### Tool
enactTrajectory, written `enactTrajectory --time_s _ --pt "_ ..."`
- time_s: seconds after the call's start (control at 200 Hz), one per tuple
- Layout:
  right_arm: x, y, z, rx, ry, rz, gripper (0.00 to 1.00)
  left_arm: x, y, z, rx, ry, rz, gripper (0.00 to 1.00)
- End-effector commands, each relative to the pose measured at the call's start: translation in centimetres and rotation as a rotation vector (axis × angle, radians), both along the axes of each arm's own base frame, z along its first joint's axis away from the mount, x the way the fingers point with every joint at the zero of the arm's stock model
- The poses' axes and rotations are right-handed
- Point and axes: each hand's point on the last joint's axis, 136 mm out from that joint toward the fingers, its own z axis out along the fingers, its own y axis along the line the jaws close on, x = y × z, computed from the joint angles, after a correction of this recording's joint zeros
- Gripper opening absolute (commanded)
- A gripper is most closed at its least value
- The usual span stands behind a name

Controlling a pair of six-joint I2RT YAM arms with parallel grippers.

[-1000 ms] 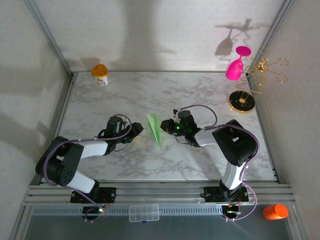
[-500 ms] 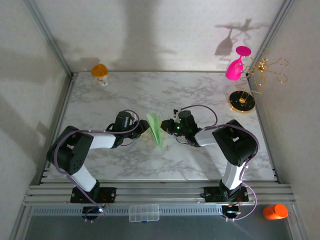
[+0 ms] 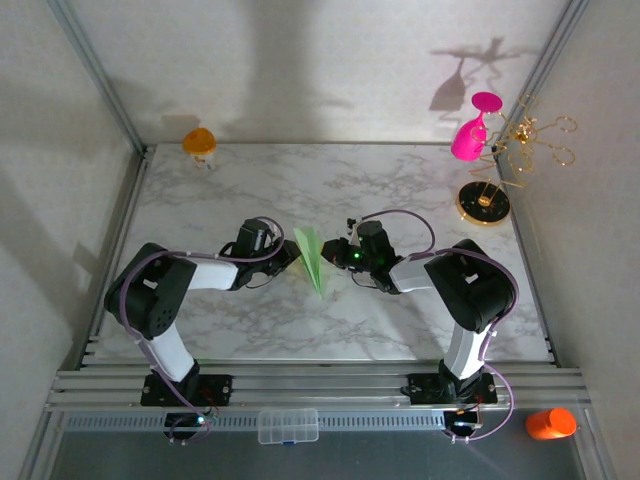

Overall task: Fold a paper plane with a square sheet of paper (pick it up from the middle)
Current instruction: Turn over a paper plane at the center of the table.

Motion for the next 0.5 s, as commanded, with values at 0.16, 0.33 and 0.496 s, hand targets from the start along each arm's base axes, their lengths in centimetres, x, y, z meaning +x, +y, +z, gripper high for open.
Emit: enactTrajectory --time_s 0.16,0.33,0.496 --pt "0.1 -0.7 0.0 -0.025 0.001 -0.011 0.0 0.3 -0.4 -0.3 0.013 0.011 -0.004 0.11" --pt "0.7 -1.0 -0.4 -0.094 -0.007 -0.015 0.12 0.5 -0.5 -0.1 0.015 0.005 -0.01 0.02" --pt "1.1 -0.8 -0.7 -0.141 -0.01 0.006 0.2 0.7 -0.7 0.3 0.009 -0.003 -0.02 0.0"
